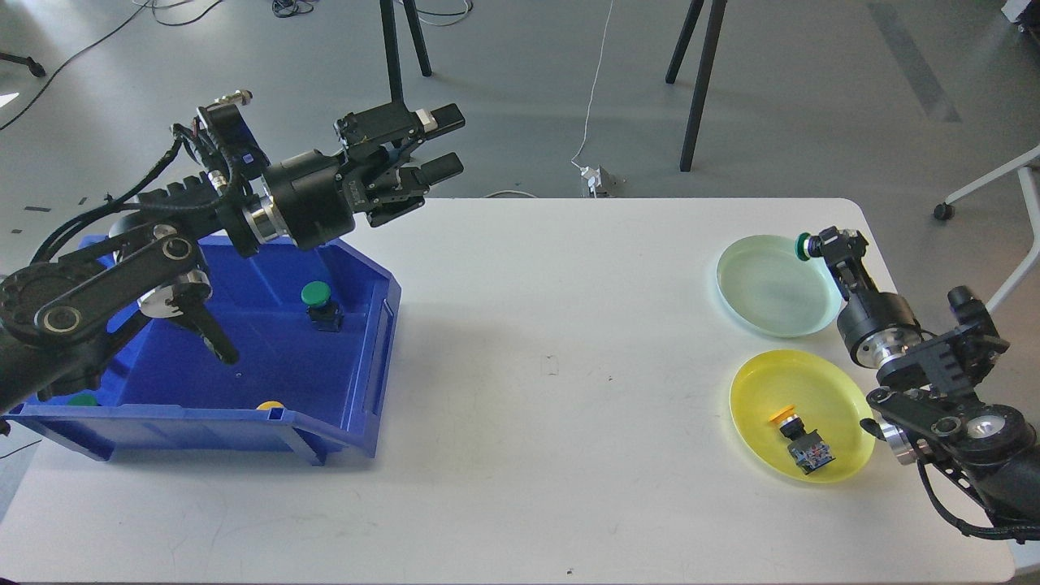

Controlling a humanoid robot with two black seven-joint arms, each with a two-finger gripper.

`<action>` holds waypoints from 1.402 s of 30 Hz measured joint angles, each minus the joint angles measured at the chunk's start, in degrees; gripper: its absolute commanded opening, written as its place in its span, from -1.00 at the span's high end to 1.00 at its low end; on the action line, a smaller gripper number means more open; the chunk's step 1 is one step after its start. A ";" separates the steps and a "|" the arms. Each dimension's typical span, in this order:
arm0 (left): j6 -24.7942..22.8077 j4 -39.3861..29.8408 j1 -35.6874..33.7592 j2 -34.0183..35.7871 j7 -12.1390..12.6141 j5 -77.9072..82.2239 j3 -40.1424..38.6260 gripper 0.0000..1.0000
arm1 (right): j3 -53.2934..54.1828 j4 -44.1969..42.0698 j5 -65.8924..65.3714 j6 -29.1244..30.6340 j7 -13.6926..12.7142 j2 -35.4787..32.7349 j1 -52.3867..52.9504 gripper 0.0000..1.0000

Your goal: Pass button and place on color plate

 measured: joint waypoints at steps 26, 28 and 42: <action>0.00 1.32 0.34 -0.03 0.00 -2.71 0.00 -0.65 | -5.62 -13.62 0.38 -0.01 0.00 8.65 -0.78 -0.05; 0.00 1.34 0.34 -0.03 0.00 -2.72 0.00 -0.65 | -5.62 -13.62 0.40 -0.01 -0.01 8.65 -0.83 -0.08; 0.00 0.98 0.42 -0.09 0.00 -6.61 -0.24 -0.69 | 3.53 -4.95 4.13 3.13 -0.01 7.14 6.19 -0.32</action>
